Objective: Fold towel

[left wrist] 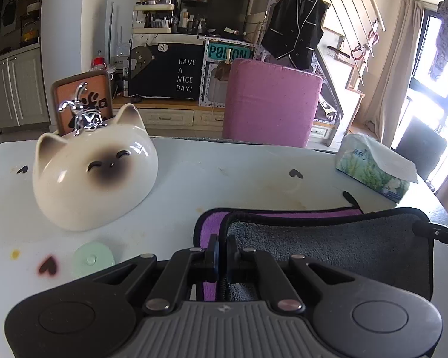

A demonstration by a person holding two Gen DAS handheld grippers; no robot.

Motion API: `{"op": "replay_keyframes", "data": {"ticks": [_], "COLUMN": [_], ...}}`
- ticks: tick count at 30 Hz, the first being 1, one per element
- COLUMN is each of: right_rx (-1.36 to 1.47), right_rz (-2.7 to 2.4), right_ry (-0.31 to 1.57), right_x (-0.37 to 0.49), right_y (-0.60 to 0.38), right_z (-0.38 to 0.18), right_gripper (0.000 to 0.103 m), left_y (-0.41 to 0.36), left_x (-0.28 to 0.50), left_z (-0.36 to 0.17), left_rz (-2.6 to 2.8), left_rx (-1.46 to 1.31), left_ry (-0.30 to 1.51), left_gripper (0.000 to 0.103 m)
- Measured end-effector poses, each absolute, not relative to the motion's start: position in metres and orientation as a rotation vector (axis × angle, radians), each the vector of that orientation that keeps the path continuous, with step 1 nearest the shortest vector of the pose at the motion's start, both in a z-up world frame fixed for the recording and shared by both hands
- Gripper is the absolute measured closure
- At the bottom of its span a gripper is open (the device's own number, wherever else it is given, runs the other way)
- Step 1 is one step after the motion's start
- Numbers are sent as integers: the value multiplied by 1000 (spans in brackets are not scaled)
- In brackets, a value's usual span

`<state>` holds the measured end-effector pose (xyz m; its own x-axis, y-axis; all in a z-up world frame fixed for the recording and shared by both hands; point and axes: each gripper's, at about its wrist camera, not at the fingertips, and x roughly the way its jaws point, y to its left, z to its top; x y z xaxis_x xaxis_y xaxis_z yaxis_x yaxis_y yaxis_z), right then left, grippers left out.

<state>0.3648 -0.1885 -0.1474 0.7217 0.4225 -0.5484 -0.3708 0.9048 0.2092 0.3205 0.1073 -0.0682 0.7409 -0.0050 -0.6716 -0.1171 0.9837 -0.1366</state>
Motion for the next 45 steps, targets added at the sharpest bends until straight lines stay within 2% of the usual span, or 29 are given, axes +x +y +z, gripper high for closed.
{"op": "replay_keyframes", "data": {"ticks": [22,24,26,27,28,29,30,31,33,35,38,42,45], "right_rx": [55,45,29,18,7,0,1,5,8,0,1,-5,-1], "right_rz": [355,341,332,320,302,292,297,311,334,334,343,344,342], "right_ry": [730,744,753,755,754,750,746,742,749,752,763,768,743], "right_x": [453,457,460,460,460,460,458,456,455,454,451,448,444], "right_y": [-153,-150,-148,-147,-146,-146,-147,-148,-149,-150,-152,-151,-152], "right_z": [-181,-185,-188,-189,-189,-189,-188,-188,-186,-185,-183,-180,-177], "right_gripper": [99,98,97,89,74,65,53,51,49,42,28,2,0], "left_y": [122,122,121,121,121,121,122,122,122,123,122,119,119], "left_x": [404,406,409,410,410,410,409,406,403,401,399,396,394], "left_z": [-109,-111,-112,-113,-113,-113,-113,-112,-110,-108,-104,-99,-97], "left_rz": [97,103,110,115,121,123,124,126,121,116,111,117,119], "left_rx": [-131,-124,-109,-101,-94,-90,-87,-82,-79,-86,-83,-77,-92], "left_ry": [829,833,839,850,861,870,871,863,860,867,867,866,869], "left_gripper": [98,96,88,82,60,39,31,23,22,17,7,3,0]}}
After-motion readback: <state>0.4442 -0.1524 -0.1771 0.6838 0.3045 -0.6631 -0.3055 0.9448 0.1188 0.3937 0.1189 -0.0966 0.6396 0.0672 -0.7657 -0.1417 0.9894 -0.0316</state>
